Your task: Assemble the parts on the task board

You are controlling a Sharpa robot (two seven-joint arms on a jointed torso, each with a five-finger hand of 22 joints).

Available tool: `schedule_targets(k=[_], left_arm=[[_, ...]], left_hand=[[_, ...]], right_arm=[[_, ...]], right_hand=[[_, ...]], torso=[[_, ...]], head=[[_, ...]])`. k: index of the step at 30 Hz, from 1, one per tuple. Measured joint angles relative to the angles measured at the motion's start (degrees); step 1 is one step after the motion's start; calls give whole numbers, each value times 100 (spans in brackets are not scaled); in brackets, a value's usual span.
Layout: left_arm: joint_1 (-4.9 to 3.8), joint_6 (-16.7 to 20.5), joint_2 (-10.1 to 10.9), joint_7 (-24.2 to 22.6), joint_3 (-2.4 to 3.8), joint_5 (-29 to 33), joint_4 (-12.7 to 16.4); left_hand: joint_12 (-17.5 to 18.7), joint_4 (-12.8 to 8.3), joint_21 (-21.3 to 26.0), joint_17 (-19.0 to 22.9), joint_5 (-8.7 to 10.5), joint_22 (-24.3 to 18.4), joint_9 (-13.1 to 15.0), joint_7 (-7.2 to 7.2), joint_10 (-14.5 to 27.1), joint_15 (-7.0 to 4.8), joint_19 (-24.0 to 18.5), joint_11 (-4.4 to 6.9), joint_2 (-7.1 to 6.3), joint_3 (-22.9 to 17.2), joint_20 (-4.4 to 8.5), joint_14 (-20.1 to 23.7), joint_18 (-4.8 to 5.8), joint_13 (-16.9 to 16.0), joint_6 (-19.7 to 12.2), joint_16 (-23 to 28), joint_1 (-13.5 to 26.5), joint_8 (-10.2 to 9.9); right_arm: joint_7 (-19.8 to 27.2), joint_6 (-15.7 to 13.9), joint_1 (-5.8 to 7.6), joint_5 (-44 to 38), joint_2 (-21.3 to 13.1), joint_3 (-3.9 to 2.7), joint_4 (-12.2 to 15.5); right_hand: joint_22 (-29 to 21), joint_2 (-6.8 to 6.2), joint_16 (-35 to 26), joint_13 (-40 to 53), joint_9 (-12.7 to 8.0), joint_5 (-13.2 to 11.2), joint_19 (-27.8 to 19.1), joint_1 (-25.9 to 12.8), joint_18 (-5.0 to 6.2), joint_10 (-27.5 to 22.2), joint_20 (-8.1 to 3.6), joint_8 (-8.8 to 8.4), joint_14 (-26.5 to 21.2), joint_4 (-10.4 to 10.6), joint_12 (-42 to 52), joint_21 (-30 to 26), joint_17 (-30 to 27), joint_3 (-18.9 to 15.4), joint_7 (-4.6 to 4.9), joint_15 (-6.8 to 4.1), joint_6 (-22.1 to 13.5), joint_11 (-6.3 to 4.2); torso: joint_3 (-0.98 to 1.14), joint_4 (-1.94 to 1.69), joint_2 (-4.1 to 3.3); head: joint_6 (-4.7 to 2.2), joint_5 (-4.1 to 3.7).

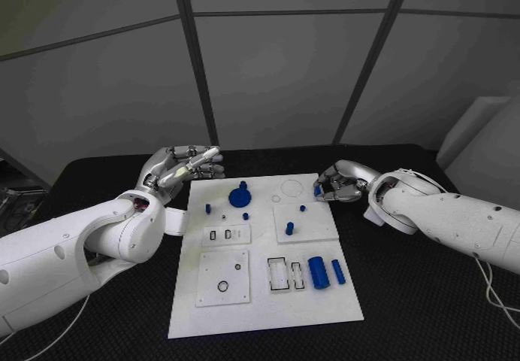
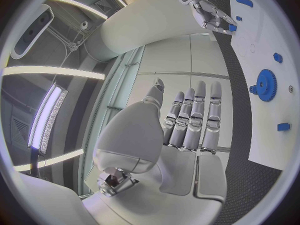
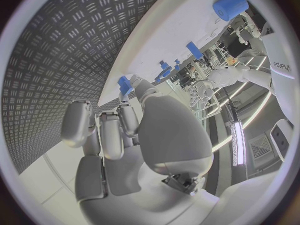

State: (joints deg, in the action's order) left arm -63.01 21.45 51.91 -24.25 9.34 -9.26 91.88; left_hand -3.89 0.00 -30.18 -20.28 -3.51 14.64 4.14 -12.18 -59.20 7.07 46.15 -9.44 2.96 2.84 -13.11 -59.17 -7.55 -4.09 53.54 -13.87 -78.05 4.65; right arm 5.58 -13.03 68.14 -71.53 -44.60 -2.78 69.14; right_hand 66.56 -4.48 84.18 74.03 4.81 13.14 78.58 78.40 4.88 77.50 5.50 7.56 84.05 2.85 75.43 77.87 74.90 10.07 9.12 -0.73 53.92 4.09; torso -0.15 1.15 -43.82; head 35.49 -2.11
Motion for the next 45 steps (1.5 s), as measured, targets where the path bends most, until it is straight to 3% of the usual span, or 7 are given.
schedule_targets(k=[17,25,29,35,38,43,45], left_arm=[[0,-17,0,13,0,0,-2],[1,-24,-1,16,0,0,-3],[1,-24,-1,16,0,0,-3],[1,-25,1,16,0,0,-3],[1,-25,5,16,0,0,-2],[1,-26,46,17,0,-1,8],[1,-26,65,18,0,-1,10]], left_hand=[[0,0,0,0,0,0,0,0,0,0,0,0,0,0,0,0,0,0,0,22,0,0],[0,0,0,0,0,1,0,0,0,0,0,0,0,0,0,0,0,0,0,22,0,0],[0,0,0,-1,0,-4,0,0,0,0,0,0,0,0,0,0,0,0,0,22,0,0],[0,0,0,0,0,-4,0,0,0,0,0,0,3,0,0,0,0,0,0,22,-3,0],[0,-17,0,4,0,-9,0,0,0,0,0,0,23,16,0,0,0,0,0,22,-23,0],[0,-16,0,4,0,-9,0,0,0,0,0,0,32,16,0,0,0,0,0,22,-32,0],[0,-16,0,4,0,-9,0,0,0,0,0,0,32,17,0,0,0,0,0,22,-32,0]], right_arm=[[-59,6,-3,-82,40,0,-42],[-85,-28,-4,-154,62,0,-43],[-99,-84,-6,-180,73,0,-36],[-130,-207,-6,-209,73,0,-17],[-147,-266,-6,-217,34,-1,74],[-229,-359,-6,-228,-230,-11,508],[-280,-382,-7,-230,-285,-63,684]], right_hand=[[21,49,0,11,6,0,8,-4,0,20,-8,4,0,15,0,21,4,-15,-30,0,73,-21],[57,239,23,33,21,-6,28,83,0,62,-29,105,0,41,23,41,4,57,-77,0,278,-63],[76,326,23,50,22,-223,49,115,-1,81,-49,164,-4,24,23,45,4,171,-128,-4,400,-82],[97,392,23,61,50,-255,70,167,0,102,-70,223,0,-17,48,61,3,240,-148,-43,468,-103],[105,412,23,61,51,-258,70,187,0,122,-71,235,0,-33,48,66,3,256,-148,-43,468,-124],[111,430,23,63,51,-284,69,204,-1,122,-71,235,0,-23,48,66,3,266,-149,-42,467,-123],[119,431,46,62,51,-285,69,204,0,122,-71,235,0,-17,48,66,3,271,-150,-42,467,-123]], torso=[[3,0,1],[6,0,1],[7,0,1],[7,0,1],[6,-1,3],[-1,-1,10],[-8,0,15]], head=[[12,-4],[29,-16],[34,-8],[49,9],[53,30],[65,71],[66,82]])
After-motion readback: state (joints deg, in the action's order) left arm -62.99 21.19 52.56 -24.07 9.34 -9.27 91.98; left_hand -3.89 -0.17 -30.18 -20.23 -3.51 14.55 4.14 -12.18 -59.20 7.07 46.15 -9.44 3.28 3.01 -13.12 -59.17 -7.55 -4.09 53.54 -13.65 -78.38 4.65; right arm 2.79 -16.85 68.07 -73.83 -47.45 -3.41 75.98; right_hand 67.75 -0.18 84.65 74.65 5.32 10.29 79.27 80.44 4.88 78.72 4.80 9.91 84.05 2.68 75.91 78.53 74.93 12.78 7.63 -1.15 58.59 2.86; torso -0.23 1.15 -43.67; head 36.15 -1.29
